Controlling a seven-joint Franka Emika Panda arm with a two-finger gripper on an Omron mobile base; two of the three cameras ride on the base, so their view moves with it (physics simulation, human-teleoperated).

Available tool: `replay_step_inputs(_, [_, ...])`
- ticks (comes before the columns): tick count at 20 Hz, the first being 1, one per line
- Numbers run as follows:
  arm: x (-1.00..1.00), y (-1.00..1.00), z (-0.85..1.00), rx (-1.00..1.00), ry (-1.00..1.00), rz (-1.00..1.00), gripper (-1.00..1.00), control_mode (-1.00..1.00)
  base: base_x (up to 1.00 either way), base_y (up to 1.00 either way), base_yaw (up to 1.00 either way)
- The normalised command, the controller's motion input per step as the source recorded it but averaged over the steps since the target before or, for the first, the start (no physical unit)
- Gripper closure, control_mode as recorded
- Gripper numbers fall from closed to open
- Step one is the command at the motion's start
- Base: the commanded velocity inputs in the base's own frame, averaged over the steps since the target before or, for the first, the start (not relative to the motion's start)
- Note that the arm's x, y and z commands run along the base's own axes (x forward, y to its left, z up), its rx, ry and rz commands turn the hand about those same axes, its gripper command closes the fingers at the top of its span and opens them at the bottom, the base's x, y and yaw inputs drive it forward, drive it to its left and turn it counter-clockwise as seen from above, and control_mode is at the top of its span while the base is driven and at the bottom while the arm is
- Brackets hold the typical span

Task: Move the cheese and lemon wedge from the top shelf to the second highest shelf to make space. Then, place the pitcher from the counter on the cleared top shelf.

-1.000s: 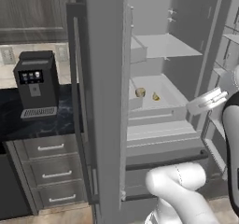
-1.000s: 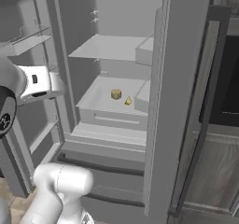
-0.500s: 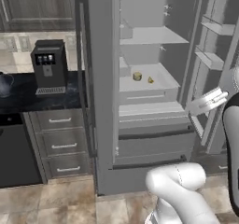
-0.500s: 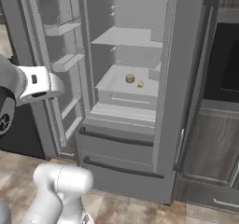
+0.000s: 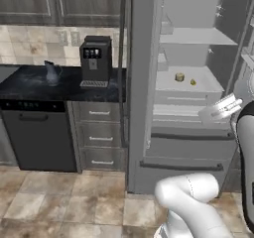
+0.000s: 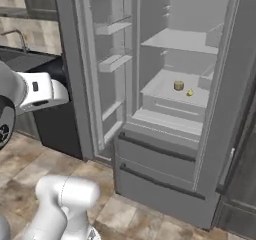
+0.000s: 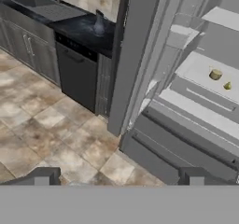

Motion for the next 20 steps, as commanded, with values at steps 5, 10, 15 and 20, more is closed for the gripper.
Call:
replay_step_inputs(5, [0.00,0.00,0.00,0.00,0.00,0.00,-1.00,1.00,0.25,0.71,0.50])
replay_step_inputs(10, [0.00,0.00,0.00,0.00,0.00,0.00,-1.00,1.00,0.42,0.74,0.45])
replay_step_inputs(15, [0.00,0.00,0.00,0.00,0.00,0.00,-1.00,1.00,0.54,0.60,0.20])
replay_step_inputs(20, [0.00,0.00,0.00,0.00,0.00,0.00,-1.00,1.00,0.47,0.25,-0.09])
